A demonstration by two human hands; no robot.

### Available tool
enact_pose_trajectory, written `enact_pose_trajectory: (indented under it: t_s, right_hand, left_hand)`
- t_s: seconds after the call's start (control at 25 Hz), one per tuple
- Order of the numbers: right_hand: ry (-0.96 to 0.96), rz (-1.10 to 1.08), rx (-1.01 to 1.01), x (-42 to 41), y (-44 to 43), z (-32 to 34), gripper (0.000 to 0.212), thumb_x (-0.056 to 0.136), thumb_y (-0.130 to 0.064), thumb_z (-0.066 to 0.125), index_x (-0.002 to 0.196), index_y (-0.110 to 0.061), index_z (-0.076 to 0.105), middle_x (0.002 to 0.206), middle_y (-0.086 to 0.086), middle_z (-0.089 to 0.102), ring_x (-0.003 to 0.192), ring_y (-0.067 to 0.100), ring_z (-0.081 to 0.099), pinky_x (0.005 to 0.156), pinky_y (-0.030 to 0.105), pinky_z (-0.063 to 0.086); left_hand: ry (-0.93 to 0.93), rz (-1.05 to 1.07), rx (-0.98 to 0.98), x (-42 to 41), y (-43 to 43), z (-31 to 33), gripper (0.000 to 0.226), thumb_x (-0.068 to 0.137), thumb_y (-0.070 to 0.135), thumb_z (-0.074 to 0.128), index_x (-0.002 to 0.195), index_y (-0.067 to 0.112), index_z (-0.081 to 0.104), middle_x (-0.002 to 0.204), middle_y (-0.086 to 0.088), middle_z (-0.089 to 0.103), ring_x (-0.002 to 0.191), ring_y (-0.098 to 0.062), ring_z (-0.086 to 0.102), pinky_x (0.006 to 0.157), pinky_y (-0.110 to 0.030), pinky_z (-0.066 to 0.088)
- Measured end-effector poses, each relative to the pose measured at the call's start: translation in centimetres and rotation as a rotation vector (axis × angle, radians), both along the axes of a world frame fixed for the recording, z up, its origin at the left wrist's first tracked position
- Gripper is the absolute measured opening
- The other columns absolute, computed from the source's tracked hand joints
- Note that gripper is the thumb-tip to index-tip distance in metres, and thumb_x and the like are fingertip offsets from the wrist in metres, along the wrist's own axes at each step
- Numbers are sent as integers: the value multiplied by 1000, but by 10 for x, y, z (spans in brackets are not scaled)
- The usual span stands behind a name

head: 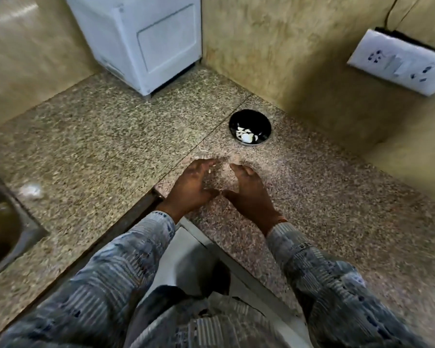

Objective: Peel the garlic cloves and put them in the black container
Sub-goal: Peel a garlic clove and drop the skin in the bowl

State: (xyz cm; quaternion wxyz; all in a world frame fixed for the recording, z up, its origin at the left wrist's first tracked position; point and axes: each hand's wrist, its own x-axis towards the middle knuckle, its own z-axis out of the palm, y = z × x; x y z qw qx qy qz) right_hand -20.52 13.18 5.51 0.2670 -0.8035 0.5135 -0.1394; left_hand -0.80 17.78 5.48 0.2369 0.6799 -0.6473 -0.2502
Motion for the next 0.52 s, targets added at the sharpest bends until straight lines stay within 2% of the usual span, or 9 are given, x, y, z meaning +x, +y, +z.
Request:
enact_pose_trajectory:
  t_s: [0.12, 0.24, 0.36, 0.44, 0.52]
  right_hand:
    - [-16, -70, 34, 9, -23, -31, 57, 85, -25, 82, 136, -7, 63, 135, 19, 62, 125, 39, 59, 108, 49, 47]
    - [-41, -150, 199, 35, -43, -54, 44, 89, -28, 79, 128, -12, 70, 126, 13, 66, 112, 33, 66, 101, 46, 52]
    - [14, -190, 274, 66, -63, -64, 38, 89, -31, 78, 123, -15, 72, 117, 9, 70, 108, 29, 66, 93, 32, 51]
    - [44, -226, 296, 85, -74, -68, 32, 90, -32, 76, 117, -16, 72, 114, 9, 70, 106, 29, 66, 85, 30, 48]
    - [82, -250, 282, 99, -83, -75, 26, 91, -33, 74, 109, -15, 71, 110, 12, 69, 102, 32, 65, 78, 32, 47]
  left_hand:
    - [-37, -51, 79, 10, -31, -23, 81, 81, 21, 81, 152, 13, 45, 143, -18, 52, 128, -39, 54, 102, -40, 45]
    - [-65, -60, 108, 34, -60, -48, 74, 82, 14, 78, 149, 14, 49, 136, -21, 54, 120, -42, 57, 97, -46, 49]
    - [-132, -53, 127, 59, -86, -63, 66, 82, 11, 74, 145, 14, 53, 132, -20, 55, 114, -41, 59, 94, -45, 52]
    - [-149, -59, 115, 74, -106, -71, 62, 80, 13, 75, 139, 16, 58, 124, -18, 55, 104, -39, 62, 87, -42, 53]
    - [-167, -101, 134, 85, -124, -78, 60, 79, 15, 75, 136, 15, 59, 121, -18, 55, 101, -39, 62, 86, -42, 54]
